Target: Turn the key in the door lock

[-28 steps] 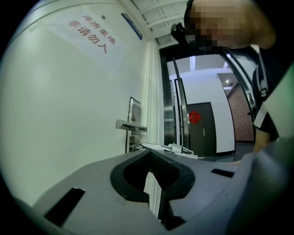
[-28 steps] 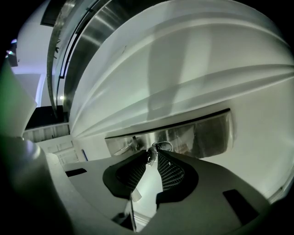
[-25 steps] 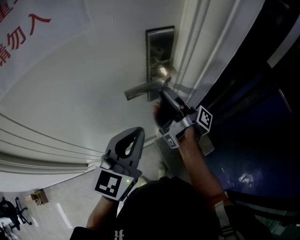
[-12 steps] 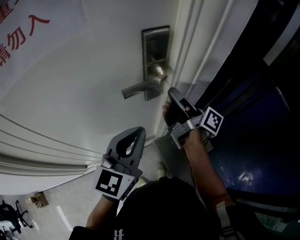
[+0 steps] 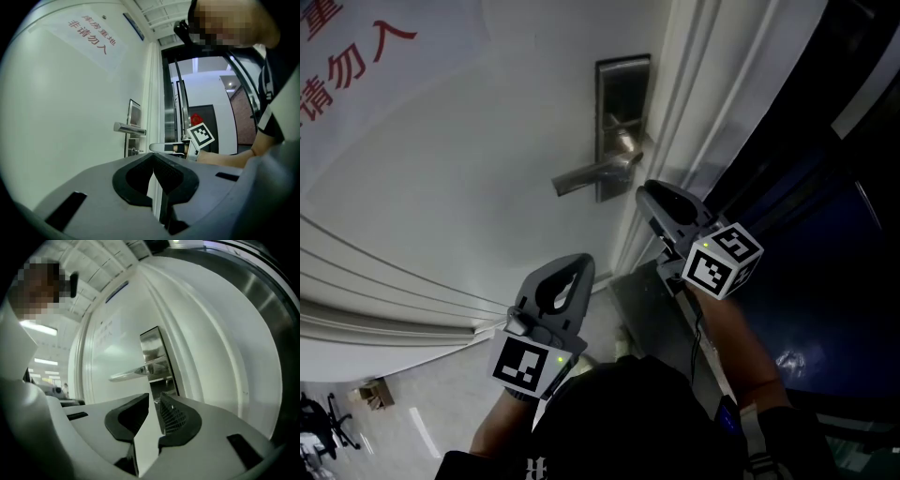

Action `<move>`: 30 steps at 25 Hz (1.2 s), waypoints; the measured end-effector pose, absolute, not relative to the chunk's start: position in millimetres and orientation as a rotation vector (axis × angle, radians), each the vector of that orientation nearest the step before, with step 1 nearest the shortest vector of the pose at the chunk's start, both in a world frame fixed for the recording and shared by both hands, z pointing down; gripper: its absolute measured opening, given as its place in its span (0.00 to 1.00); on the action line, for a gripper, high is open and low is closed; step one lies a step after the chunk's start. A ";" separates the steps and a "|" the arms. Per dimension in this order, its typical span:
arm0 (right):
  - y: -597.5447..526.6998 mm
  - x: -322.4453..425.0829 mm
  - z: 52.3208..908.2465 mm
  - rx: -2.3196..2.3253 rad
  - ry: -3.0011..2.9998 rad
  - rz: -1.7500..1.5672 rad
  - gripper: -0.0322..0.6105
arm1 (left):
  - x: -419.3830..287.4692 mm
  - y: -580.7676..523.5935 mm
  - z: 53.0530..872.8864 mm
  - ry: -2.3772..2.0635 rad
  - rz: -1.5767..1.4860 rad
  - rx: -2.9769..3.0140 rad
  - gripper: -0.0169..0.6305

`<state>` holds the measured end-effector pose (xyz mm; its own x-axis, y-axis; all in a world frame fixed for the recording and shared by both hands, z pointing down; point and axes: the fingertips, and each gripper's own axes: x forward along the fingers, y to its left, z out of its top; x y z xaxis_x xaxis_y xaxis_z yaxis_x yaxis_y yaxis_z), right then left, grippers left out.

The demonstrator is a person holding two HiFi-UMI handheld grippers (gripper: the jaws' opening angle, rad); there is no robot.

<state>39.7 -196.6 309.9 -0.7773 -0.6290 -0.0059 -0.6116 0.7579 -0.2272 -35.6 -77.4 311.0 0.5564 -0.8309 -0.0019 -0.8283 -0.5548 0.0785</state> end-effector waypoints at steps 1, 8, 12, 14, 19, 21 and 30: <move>-195.8 37.0 310.4 -1.049 2.915 -0.222 0.15 | -35.5 -77.5 311.0 -1.448 -0.059 2.710 0.04; -189.4 20.9 317.9 -1.342 3.033 1.109 0.15 | -36.4 -78.2 312.0 -1.459 -0.057 2.703 0.04; -190.1 10.4 330.6 -1.363 2.783 1.950 0.17 | -37.8 -78.8 313.1 -1.469 -0.054 2.694 0.04; -192.8 6.9 337.5 -1.333 2.696 2.143 0.18 | -38.5 -79.1 313.7 -1.474 -0.053 2.691 0.04; -209.1 4.9 345.2 -1.326 2.611 2.295 0.21 | -40.1 -80.6 315.8 -1.475 -0.056 2.677 0.04; -216.1 3.9 344.6 -1.346 2.582 2.323 0.21 | -40.8 -81.4 316.6 -1.477 -0.057 2.672 0.04; -225.3 -5.0 336.8 -1.415 2.590 2.234 0.09 | -42.0 -86.2 318.3 -1.478 -0.064 2.663 0.04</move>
<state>-5.0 -225.3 336.8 -0.5772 -0.8148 -0.0546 -0.1737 0.0572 0.9831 -42.0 -86.2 318.3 0.5292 -0.8484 0.0094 -0.8444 -0.5256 0.1035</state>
